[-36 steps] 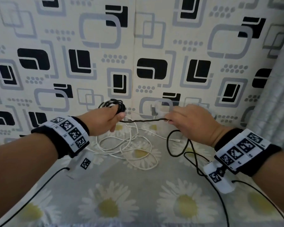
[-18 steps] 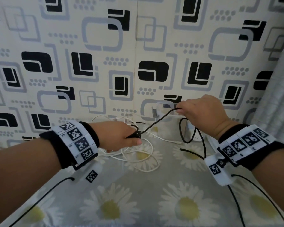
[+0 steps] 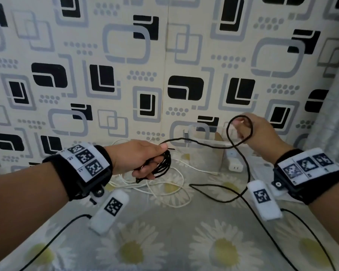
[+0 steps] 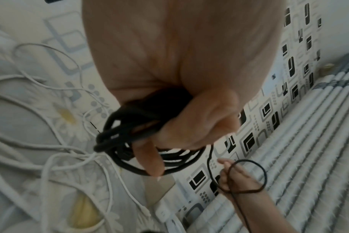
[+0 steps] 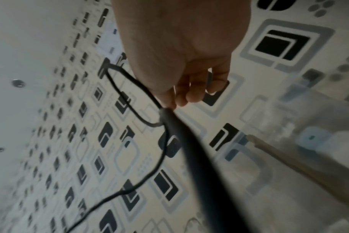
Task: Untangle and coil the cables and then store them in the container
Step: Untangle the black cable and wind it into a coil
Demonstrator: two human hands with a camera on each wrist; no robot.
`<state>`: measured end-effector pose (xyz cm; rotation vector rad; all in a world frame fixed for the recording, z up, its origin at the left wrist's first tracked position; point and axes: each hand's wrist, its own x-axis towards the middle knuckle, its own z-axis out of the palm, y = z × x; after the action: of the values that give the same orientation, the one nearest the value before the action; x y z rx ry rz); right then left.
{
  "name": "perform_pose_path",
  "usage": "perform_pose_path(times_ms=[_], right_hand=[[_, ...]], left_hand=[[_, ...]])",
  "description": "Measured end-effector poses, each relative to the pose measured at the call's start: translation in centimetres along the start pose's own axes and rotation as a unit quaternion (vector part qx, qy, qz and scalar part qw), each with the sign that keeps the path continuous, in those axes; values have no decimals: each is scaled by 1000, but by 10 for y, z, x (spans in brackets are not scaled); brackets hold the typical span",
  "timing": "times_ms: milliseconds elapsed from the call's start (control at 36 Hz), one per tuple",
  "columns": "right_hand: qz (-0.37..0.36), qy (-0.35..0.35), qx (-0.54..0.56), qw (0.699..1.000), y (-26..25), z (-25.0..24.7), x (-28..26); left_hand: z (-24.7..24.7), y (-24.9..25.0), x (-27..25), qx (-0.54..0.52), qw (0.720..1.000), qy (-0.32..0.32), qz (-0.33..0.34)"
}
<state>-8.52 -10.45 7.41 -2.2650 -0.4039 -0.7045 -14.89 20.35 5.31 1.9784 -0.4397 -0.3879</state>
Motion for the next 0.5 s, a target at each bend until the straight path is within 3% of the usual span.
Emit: perform_pose_path(times_ms=[167,250,417,500], right_hand=[[-6,161,119,980,-37,-20,6],[-13,163,140,976,-54,-21,2],[-46,-65,44,996,-84,10,-29],[-65,-238,-94,964,-91,32,-43]], left_hand=[[-7,-10,8,19,996,54,-64],[-8,-9,9,23,995,46,-83],[-6,4,9,-36,997,-4,-68],[-5,12,8,-96,994,-40,-46]])
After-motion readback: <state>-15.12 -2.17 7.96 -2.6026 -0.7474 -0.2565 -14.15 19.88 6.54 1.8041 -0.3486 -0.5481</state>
